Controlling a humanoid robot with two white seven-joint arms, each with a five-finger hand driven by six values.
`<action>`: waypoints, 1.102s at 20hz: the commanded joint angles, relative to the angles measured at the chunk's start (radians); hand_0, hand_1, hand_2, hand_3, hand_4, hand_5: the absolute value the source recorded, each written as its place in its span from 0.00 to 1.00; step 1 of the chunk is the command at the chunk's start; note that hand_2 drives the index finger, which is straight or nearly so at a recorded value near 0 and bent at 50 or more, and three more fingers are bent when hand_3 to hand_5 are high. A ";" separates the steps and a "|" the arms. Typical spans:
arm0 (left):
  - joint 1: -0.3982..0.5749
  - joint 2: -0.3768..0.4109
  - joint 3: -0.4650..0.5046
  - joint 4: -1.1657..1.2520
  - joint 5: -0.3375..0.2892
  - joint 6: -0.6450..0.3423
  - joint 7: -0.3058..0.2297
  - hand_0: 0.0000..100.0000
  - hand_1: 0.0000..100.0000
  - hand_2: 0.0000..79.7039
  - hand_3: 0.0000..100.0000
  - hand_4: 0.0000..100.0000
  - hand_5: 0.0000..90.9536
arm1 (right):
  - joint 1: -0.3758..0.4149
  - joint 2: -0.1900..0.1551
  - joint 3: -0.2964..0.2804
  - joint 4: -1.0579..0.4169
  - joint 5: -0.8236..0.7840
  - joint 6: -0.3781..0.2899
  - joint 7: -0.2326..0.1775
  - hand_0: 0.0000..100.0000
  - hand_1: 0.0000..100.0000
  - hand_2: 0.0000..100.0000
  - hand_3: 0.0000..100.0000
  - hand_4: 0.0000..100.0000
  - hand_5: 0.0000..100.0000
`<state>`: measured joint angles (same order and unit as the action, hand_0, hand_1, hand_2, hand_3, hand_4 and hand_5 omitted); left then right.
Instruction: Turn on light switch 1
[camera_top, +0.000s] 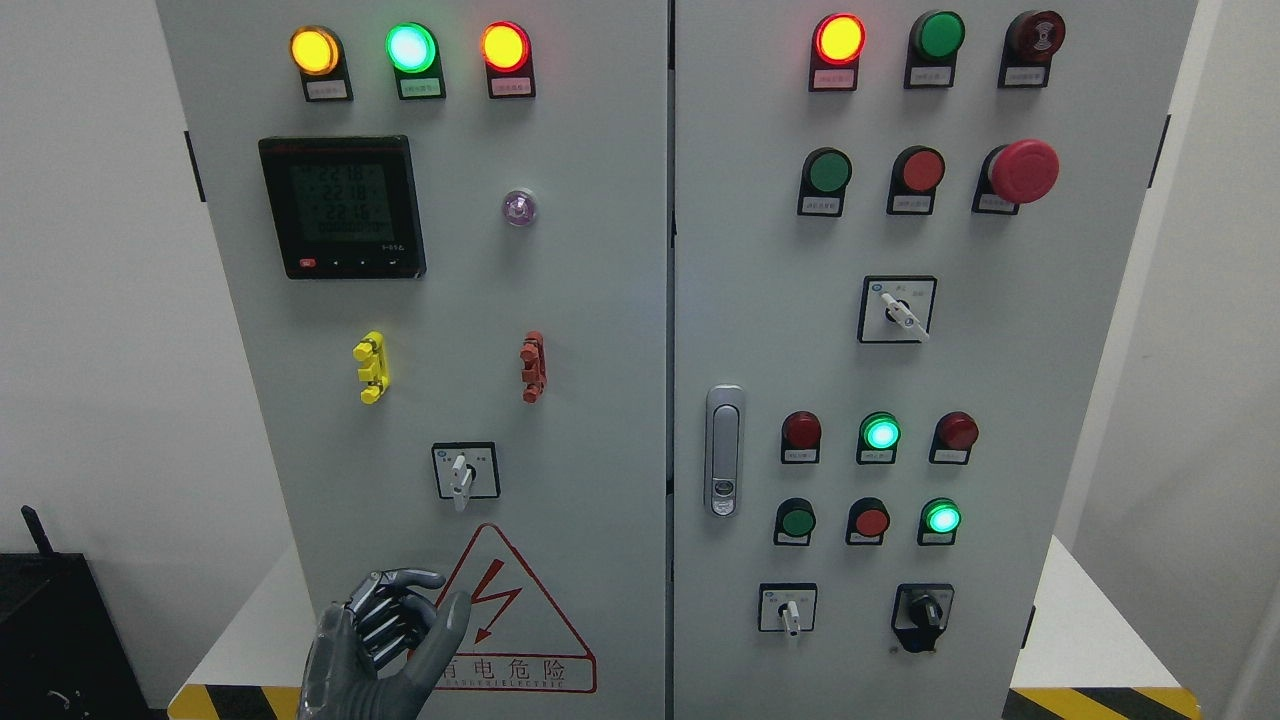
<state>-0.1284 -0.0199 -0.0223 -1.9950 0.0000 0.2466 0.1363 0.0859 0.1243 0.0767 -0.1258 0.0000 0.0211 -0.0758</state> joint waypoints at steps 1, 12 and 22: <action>-0.025 -0.012 -0.018 -0.021 -0.031 0.029 0.023 0.00 0.65 0.63 0.83 0.86 0.89 | 0.000 0.000 0.000 0.000 -0.025 0.000 0.001 0.00 0.00 0.00 0.00 0.00 0.00; -0.082 -0.015 -0.013 -0.004 -0.034 0.092 0.051 0.00 0.66 0.62 0.83 0.86 0.89 | 0.000 0.000 0.000 0.000 -0.025 0.000 0.001 0.00 0.00 0.00 0.00 0.00 0.00; -0.111 -0.015 -0.011 -0.002 -0.037 0.126 0.051 0.00 0.66 0.62 0.83 0.86 0.88 | 0.000 0.000 0.000 0.000 -0.025 0.000 0.001 0.00 0.00 0.00 0.00 0.00 0.00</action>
<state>-0.2201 -0.0273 -0.0136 -2.0001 -0.0281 0.3664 0.1870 0.0859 0.1243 0.0767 -0.1258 0.0000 0.0211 -0.0758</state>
